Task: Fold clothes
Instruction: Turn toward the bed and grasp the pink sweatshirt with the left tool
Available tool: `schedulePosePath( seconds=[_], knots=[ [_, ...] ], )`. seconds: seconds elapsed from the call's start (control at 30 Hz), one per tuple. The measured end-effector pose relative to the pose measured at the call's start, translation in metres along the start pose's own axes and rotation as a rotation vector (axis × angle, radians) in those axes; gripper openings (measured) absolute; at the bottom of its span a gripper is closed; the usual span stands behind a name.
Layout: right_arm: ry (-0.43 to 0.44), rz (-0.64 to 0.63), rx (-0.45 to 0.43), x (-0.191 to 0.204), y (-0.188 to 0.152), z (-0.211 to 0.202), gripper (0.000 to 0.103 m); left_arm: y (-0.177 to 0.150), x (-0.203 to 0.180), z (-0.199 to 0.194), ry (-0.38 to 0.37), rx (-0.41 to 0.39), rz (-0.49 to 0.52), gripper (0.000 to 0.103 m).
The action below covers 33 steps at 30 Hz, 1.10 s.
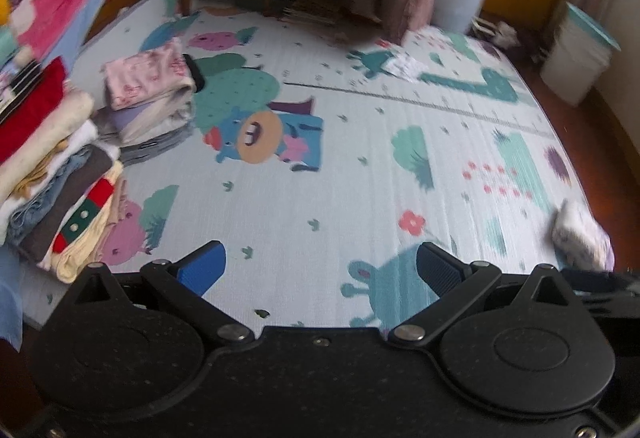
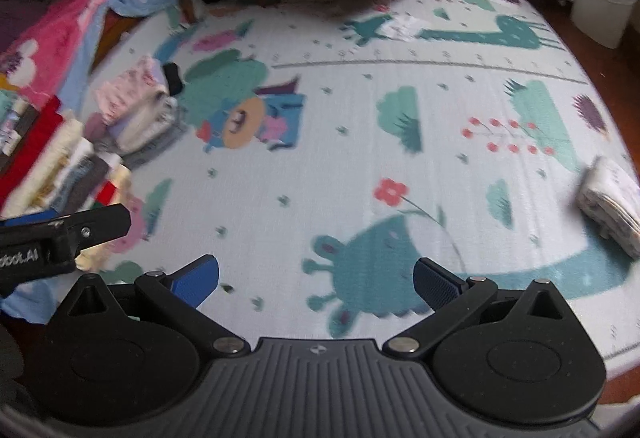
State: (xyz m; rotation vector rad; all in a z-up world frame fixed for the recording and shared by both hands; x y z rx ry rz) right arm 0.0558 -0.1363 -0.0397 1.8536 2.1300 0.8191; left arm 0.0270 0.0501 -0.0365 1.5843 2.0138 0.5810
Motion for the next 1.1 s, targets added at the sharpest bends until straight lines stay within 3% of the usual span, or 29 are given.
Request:
schedulePosePath(
  seconds=[0.27, 0.43, 0.63, 0.77, 0.97, 1.0, 1.03, 1.1],
  knots=[
    [0.147, -0.118, -0.082, 0.056, 0.035, -0.003, 0.103, 0.033, 0.066, -0.026, 0.063, -0.123, -0.197, 0.103],
    [0.23, -0.202, -0.167, 0.09, 0.065, -0.01, 0.103, 0.065, 0.123, -0.06, 0.092, -0.279, -0.297, 0.103],
    [0.333, -0.193, -0.232, 0.109, 0.1, -0.016, 0.103, 0.094, 0.217, -0.097, 0.135, -0.437, -0.537, 0.103],
    [0.415, -0.23, -0.255, 0.125, 0.116, -0.017, 0.103, 0.104, 0.269, -0.114, 0.236, -0.536, -0.625, 0.103],
    [0.496, -0.322, -0.313, 0.145, 0.134, -0.028, 0.103, 0.121, 0.326, -0.134, 0.429, -0.697, -0.606, 0.1],
    [0.505, -0.337, -0.321, 0.148, 0.138, -0.031, 0.103, 0.123, 0.334, -0.133, 0.457, -0.711, -0.6, 0.095],
    [0.513, -0.347, -0.334, 0.15, 0.141, -0.036, 0.103, 0.125, 0.342, -0.132, 0.476, -0.724, -0.595, 0.081],
    [0.542, -0.365, -0.356, 0.152, 0.145, -0.045, 0.103, 0.127, 0.358, -0.127, 0.49, -0.731, -0.599, 0.067]
  ],
)
Point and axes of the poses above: each gripper's, at about its wrist camera, not at the fingertips, and z roughly the way its jaws point, x to its left, y to its top, the point moved 4 cm from there along z, roughly the way its jaws point, and after that the axes turned 1 degree about -z, right-handed, at the moved point
